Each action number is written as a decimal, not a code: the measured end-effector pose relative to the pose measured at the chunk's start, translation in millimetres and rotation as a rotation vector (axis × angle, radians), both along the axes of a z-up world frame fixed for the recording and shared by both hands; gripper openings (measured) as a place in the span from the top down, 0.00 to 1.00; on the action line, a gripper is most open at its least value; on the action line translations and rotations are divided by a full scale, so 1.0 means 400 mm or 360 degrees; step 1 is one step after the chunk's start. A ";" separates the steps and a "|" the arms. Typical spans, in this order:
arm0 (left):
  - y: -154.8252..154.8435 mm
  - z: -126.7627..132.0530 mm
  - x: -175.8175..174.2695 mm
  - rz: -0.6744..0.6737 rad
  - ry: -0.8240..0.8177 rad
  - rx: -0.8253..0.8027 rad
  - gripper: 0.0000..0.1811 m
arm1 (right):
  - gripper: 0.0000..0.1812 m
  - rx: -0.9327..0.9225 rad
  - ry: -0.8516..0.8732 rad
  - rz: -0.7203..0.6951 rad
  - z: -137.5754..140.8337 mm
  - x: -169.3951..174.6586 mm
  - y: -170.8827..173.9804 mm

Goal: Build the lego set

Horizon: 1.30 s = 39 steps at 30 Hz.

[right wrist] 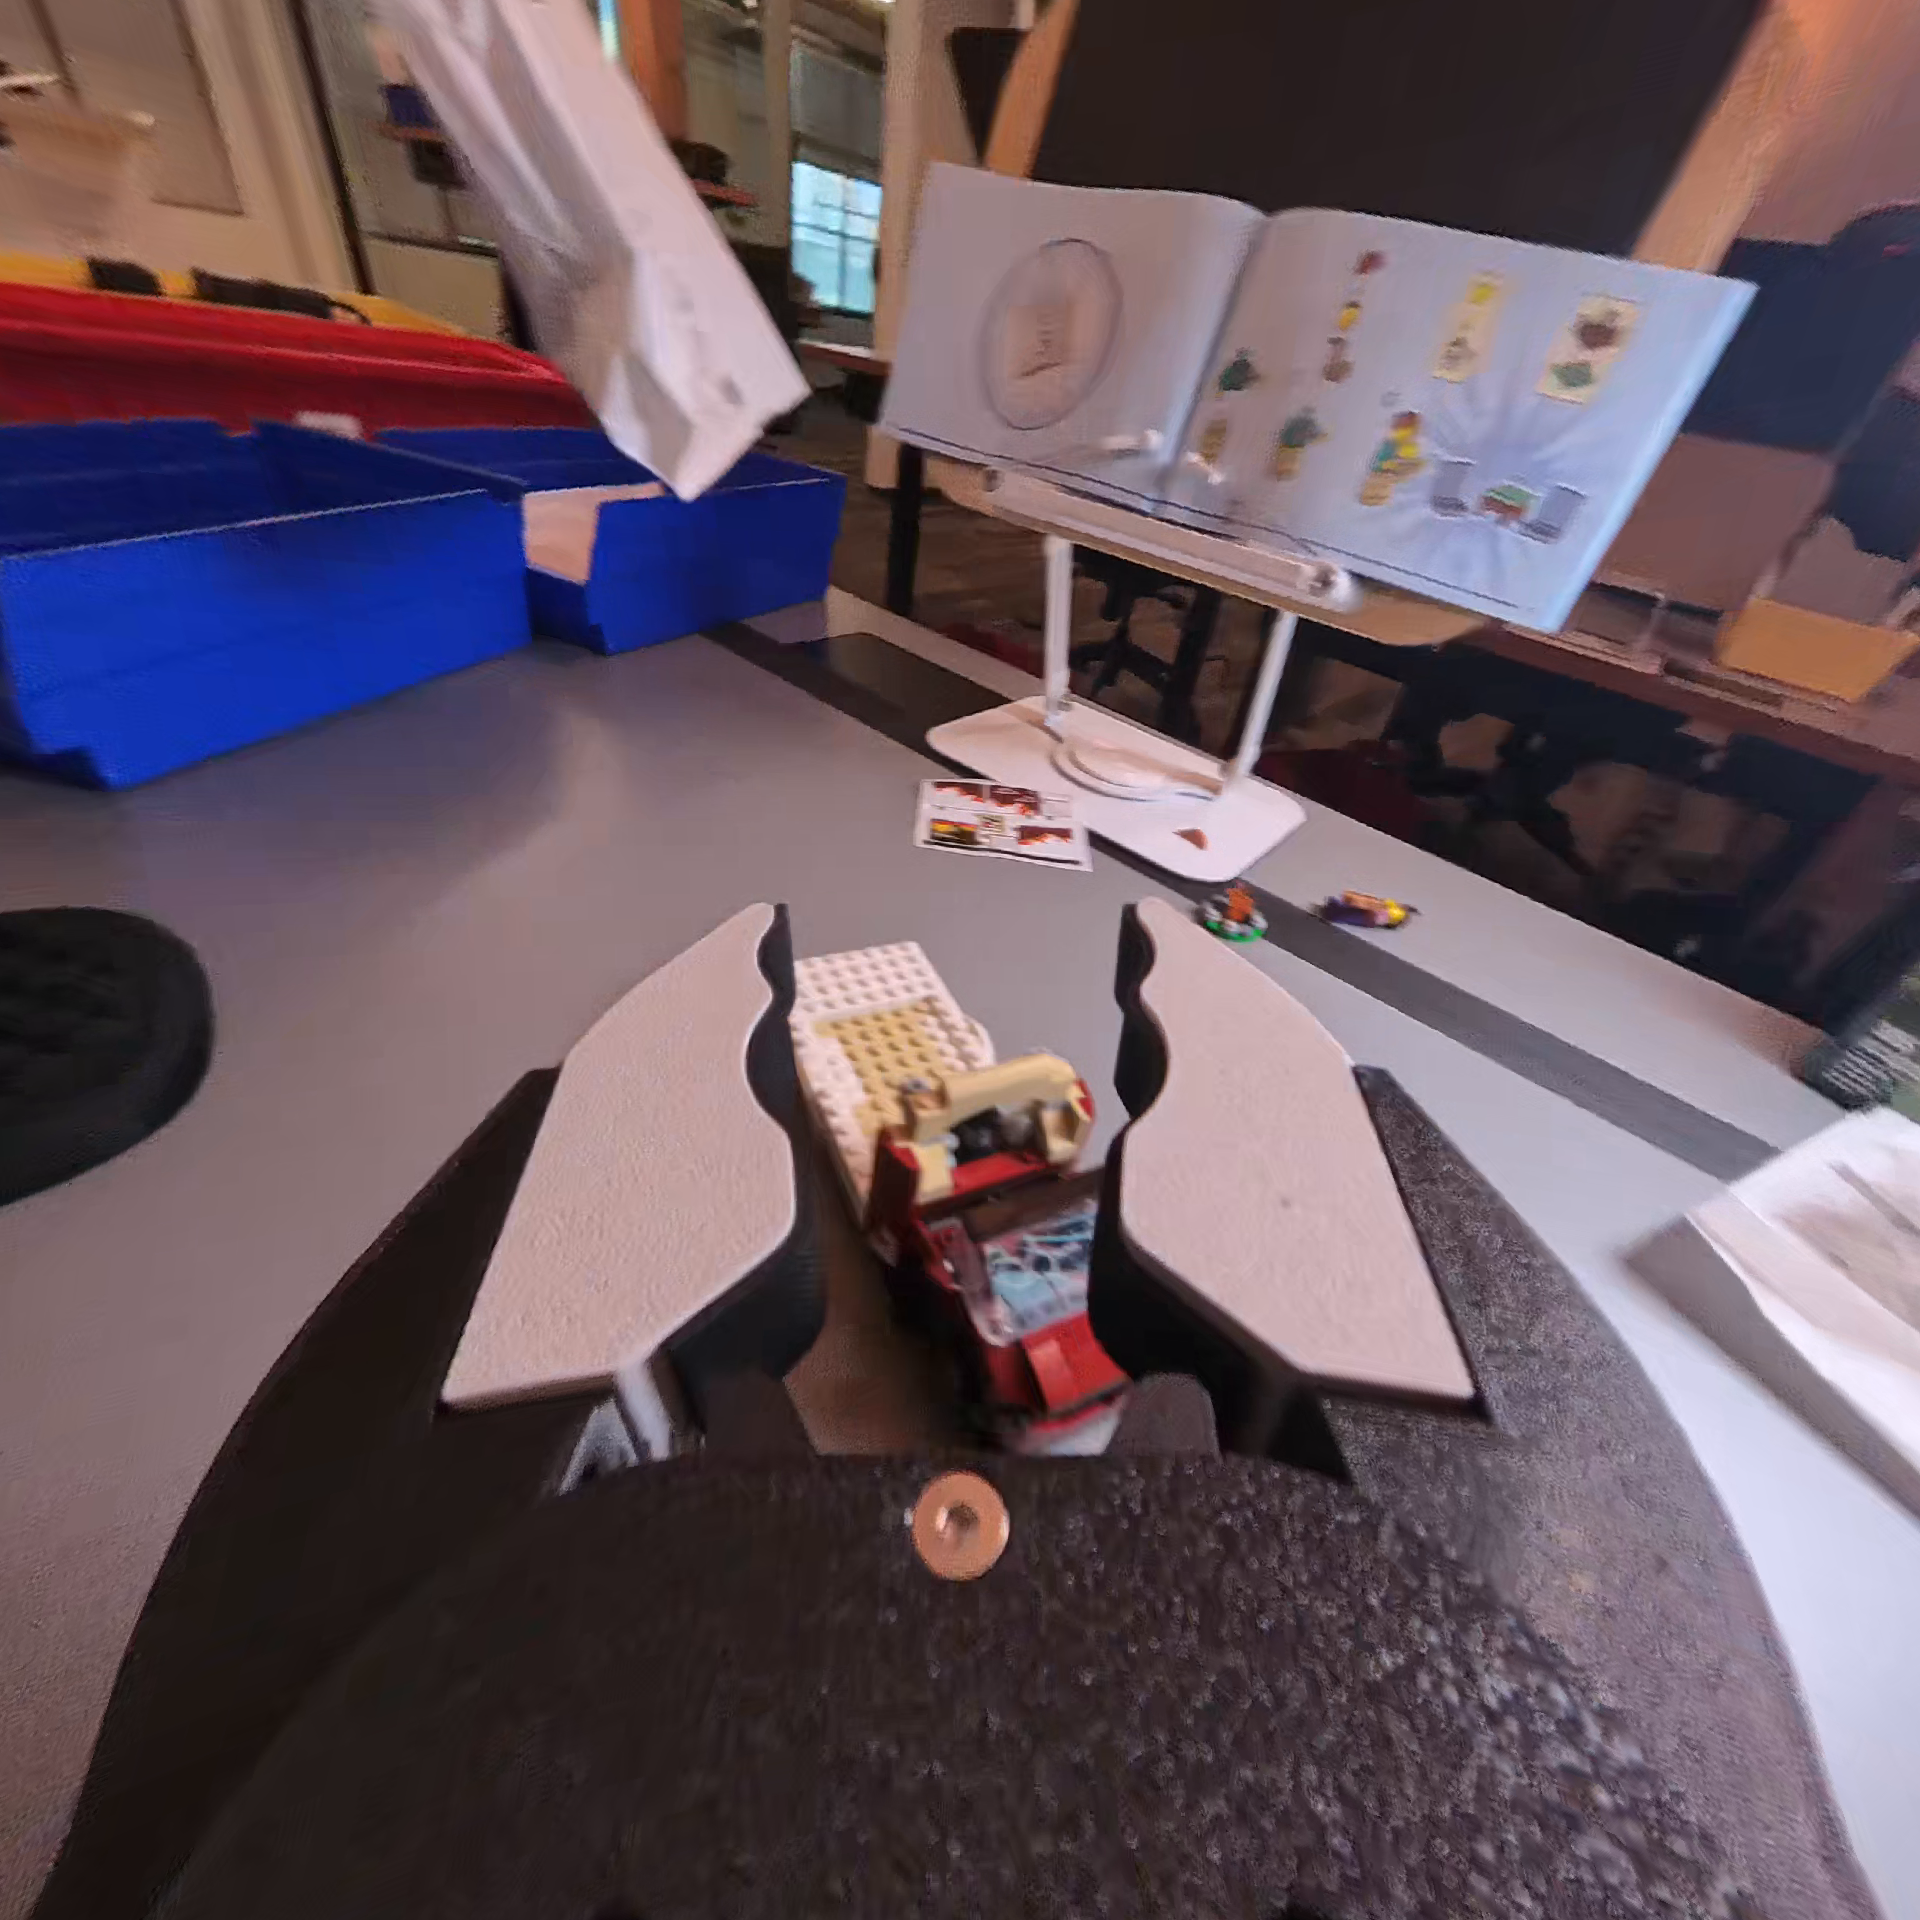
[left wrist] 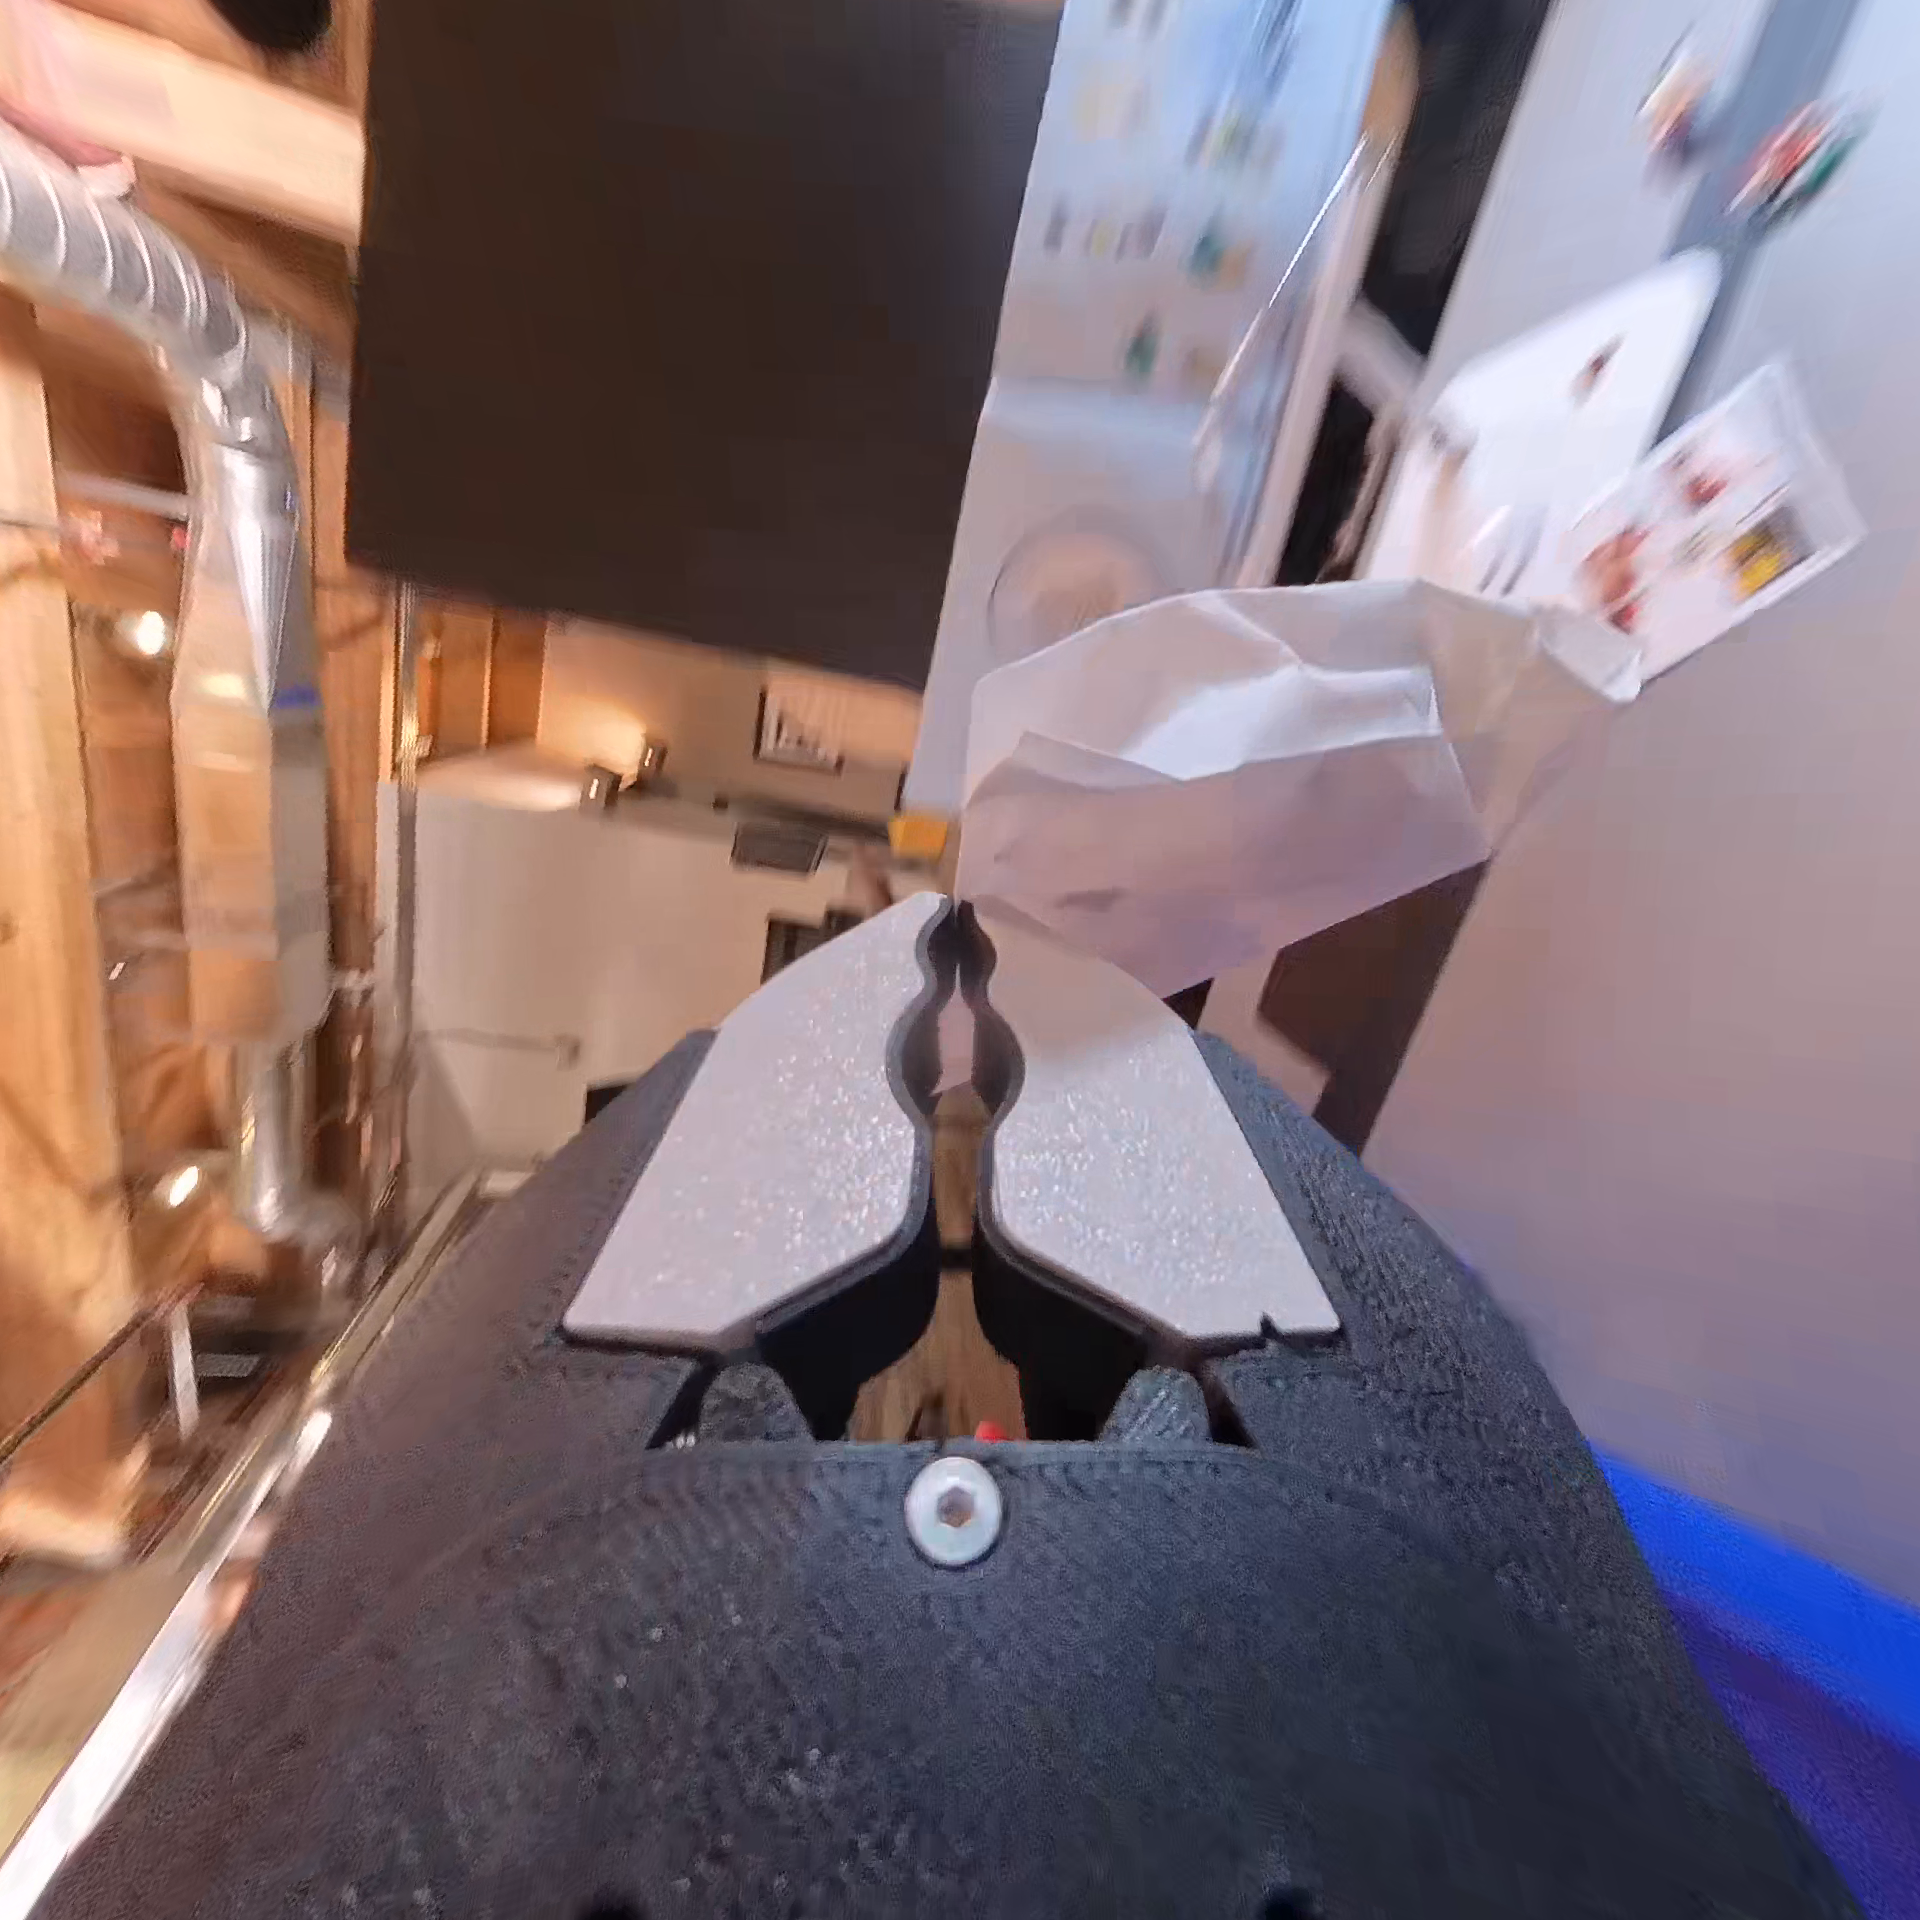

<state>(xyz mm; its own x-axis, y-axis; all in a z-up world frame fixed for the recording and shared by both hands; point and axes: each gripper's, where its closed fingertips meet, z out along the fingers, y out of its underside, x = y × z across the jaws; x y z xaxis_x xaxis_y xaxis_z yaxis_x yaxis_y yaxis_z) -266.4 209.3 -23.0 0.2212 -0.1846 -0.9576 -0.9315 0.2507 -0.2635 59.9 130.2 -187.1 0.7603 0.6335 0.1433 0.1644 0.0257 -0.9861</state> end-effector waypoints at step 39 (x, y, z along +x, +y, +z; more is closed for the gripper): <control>-0.314 -0.607 0.345 -0.0471 -0.2185 -0.2622 0.98 | 0.82 0.0469 -0.1337 0.0798 -0.277 -0.234 -0.344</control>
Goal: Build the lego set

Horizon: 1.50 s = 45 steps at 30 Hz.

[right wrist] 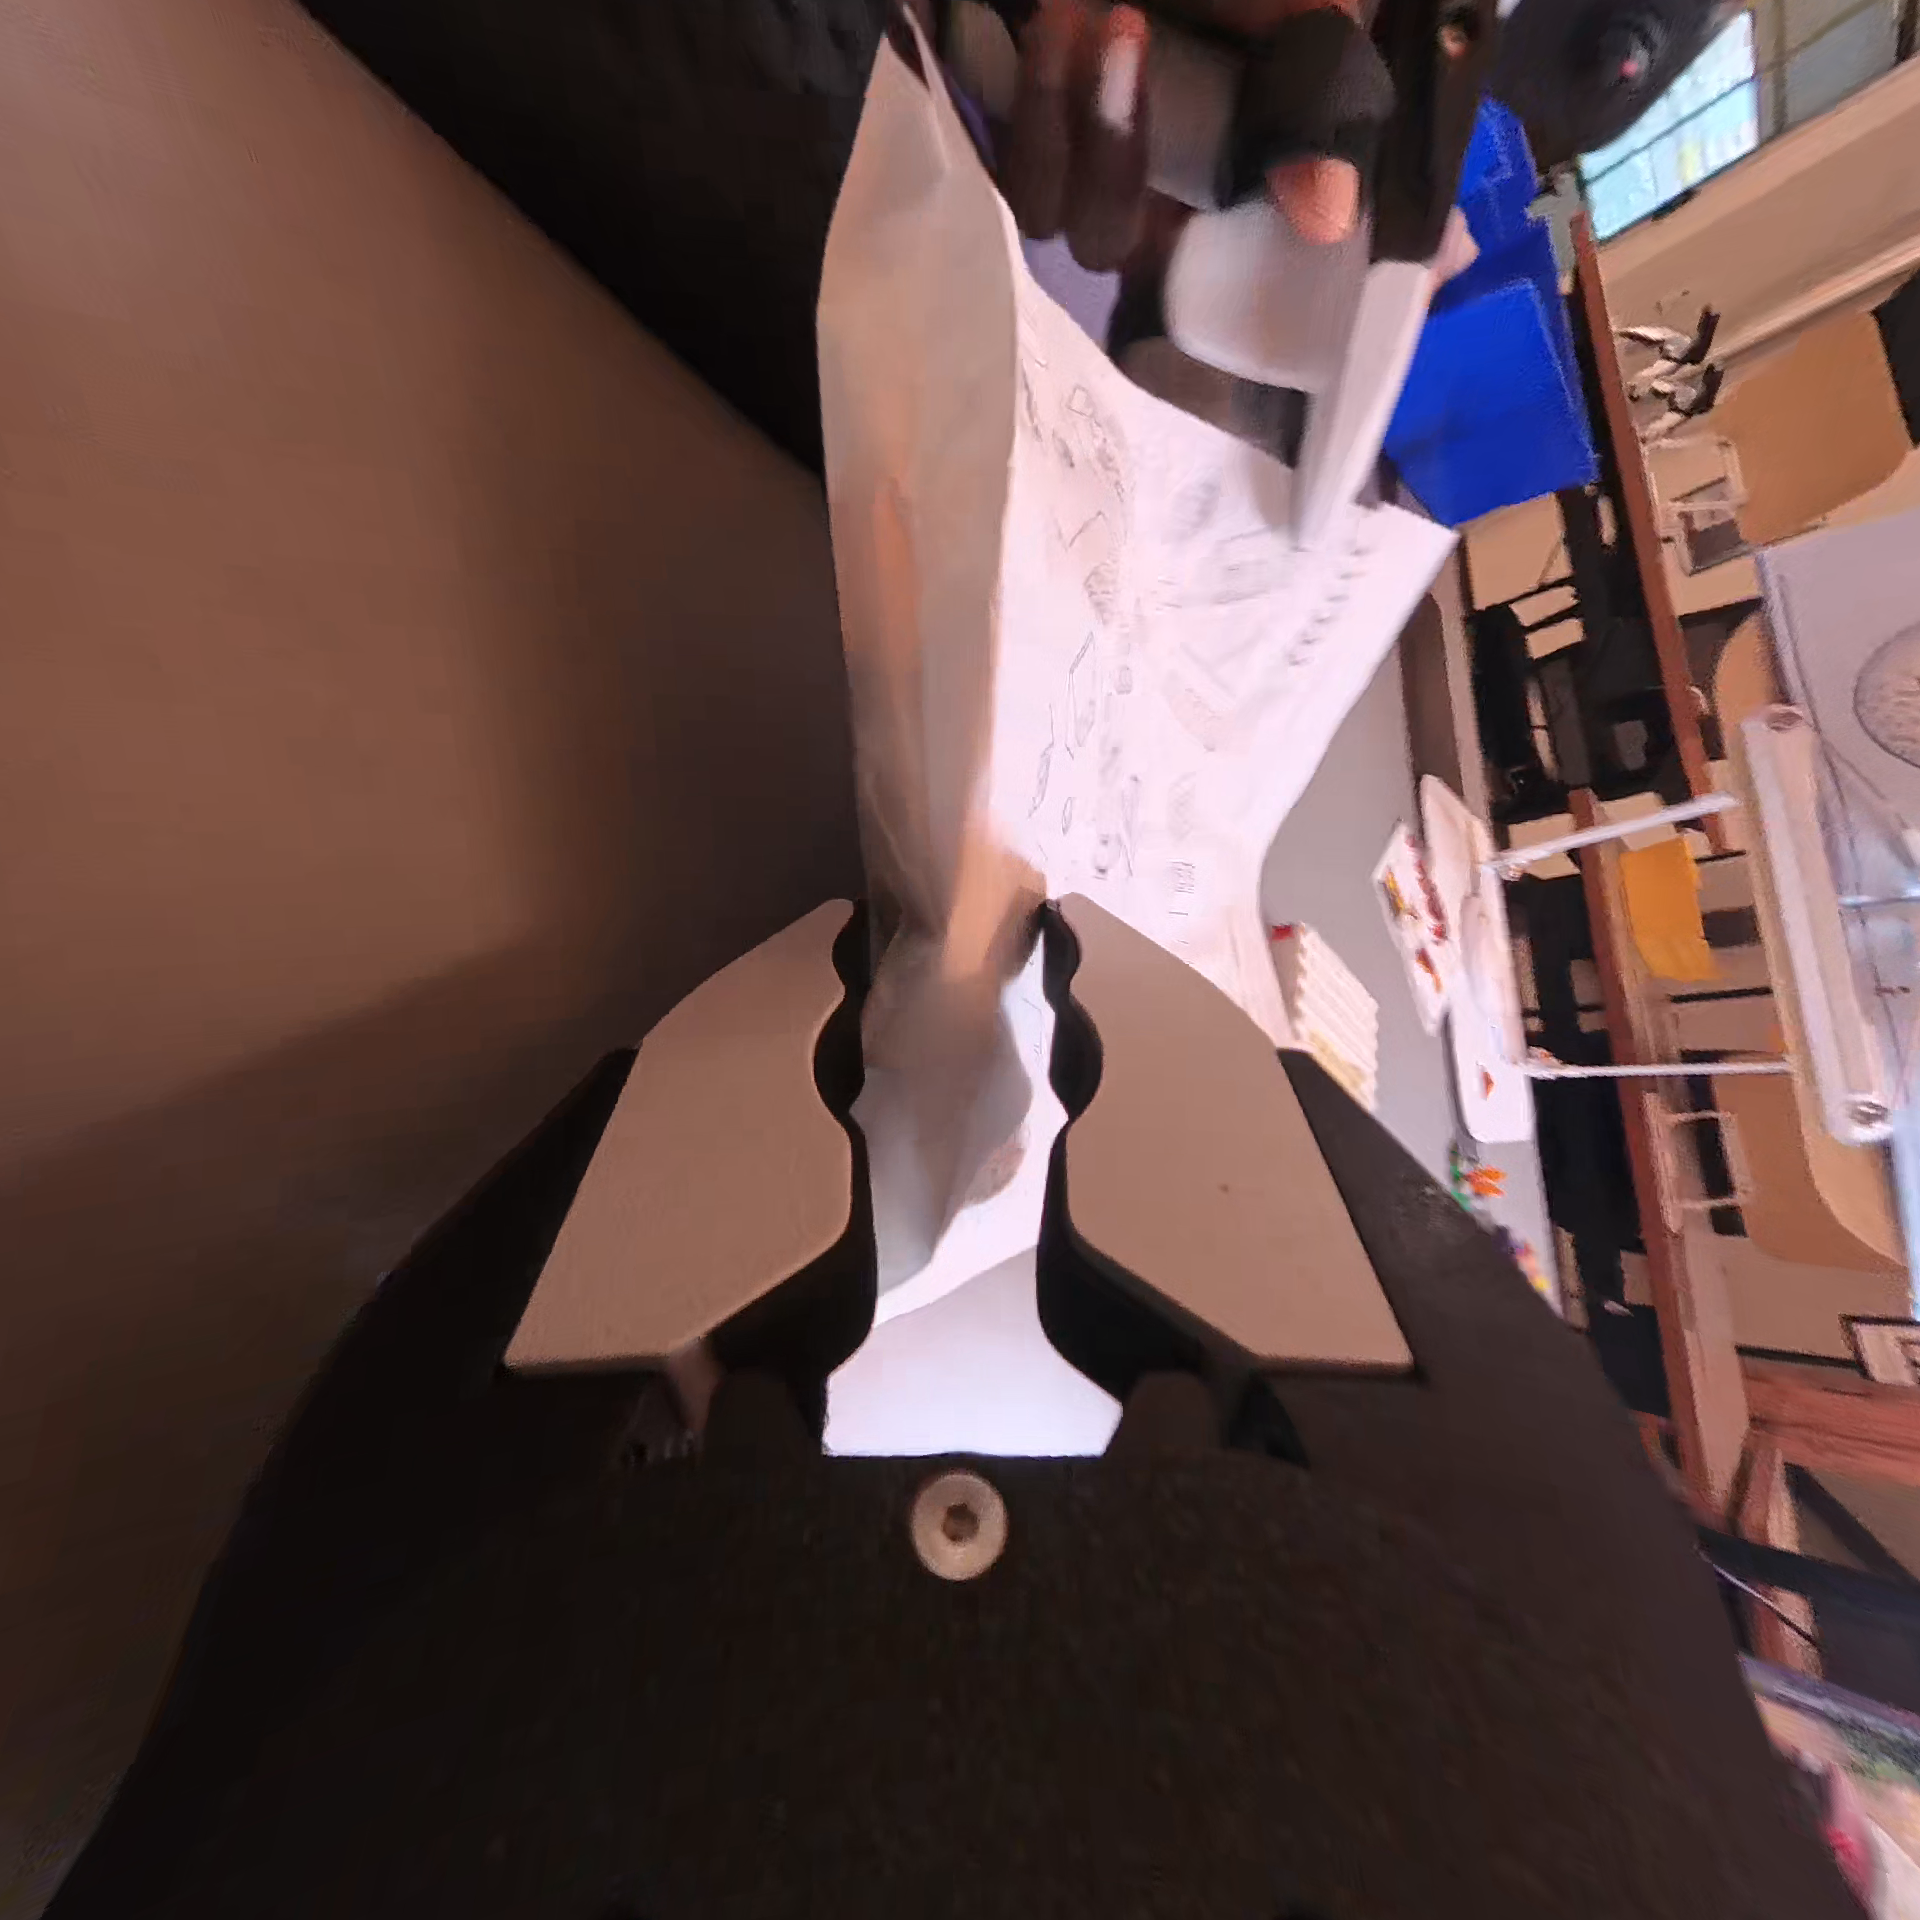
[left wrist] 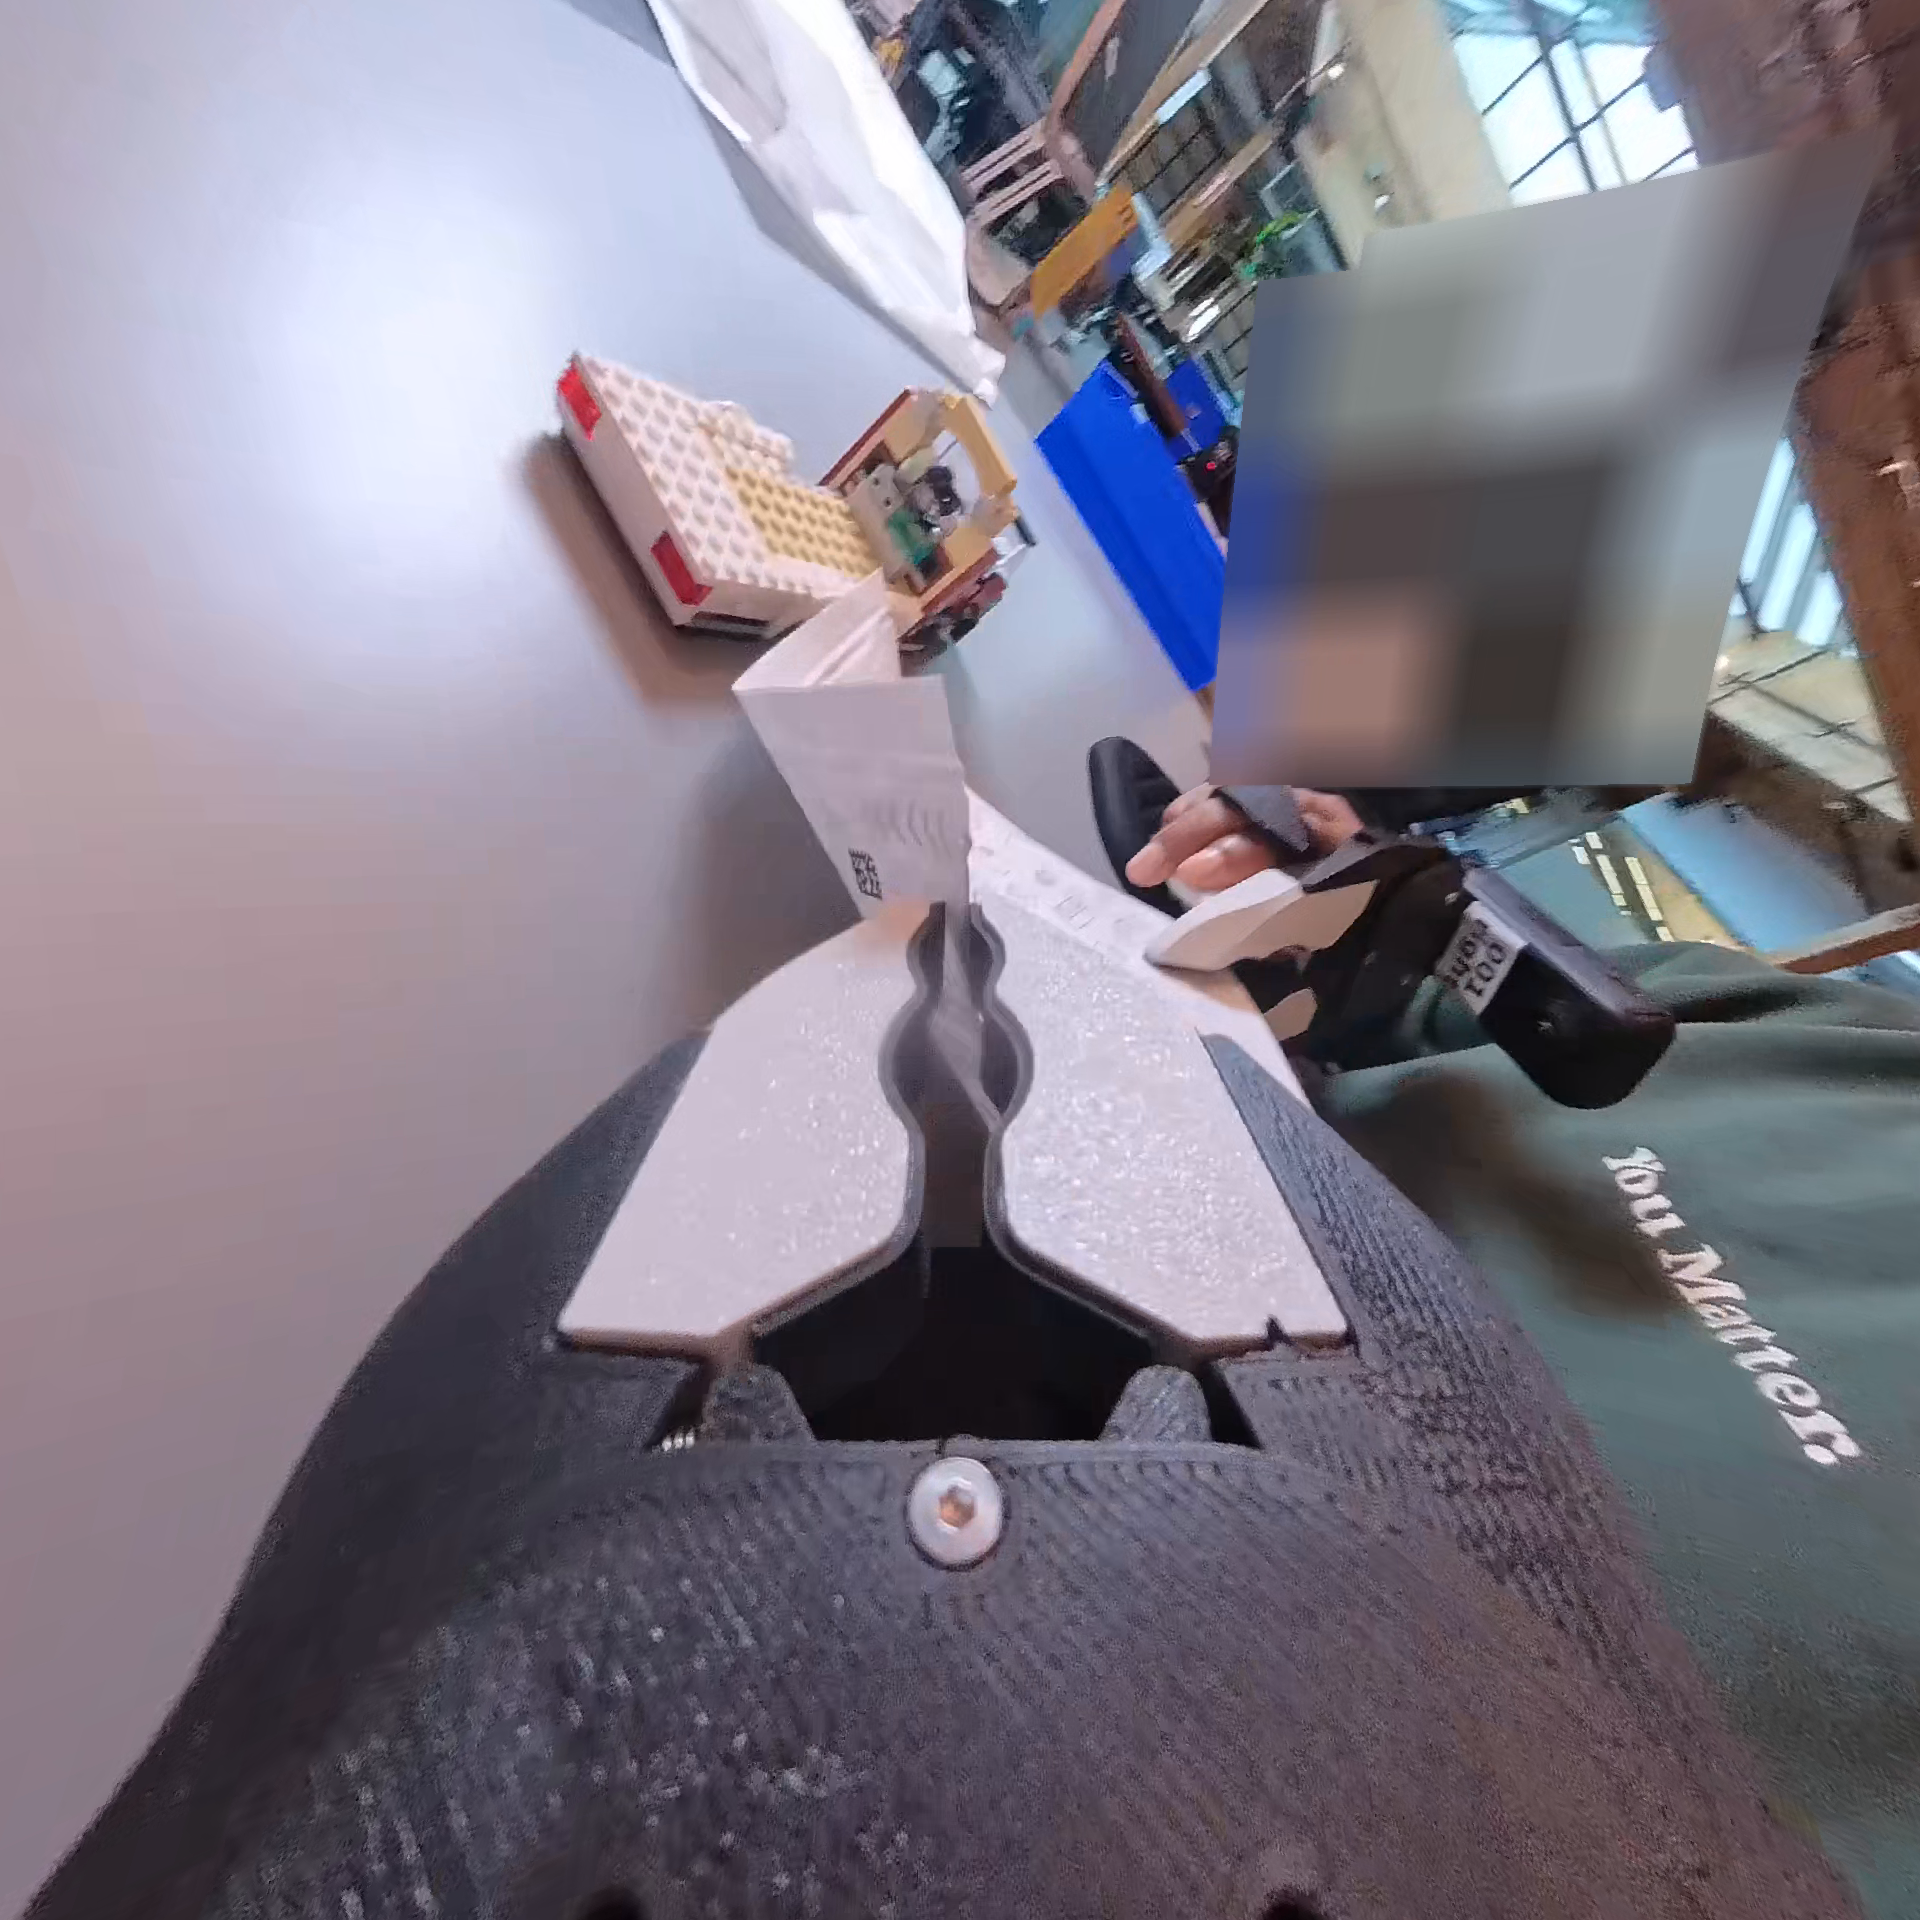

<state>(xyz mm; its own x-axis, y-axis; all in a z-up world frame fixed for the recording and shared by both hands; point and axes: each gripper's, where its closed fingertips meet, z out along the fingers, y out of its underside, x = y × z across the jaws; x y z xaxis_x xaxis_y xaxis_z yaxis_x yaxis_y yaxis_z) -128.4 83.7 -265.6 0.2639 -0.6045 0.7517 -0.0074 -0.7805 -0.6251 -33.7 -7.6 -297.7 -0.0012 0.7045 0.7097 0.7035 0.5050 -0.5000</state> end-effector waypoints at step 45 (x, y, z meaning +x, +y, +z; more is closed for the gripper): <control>-0.173 0.441 0.190 -0.0407 -0.0116 0.1343 0.97 | 1.00 -0.1254 0.0436 0.0396 0.489 -0.052 0.039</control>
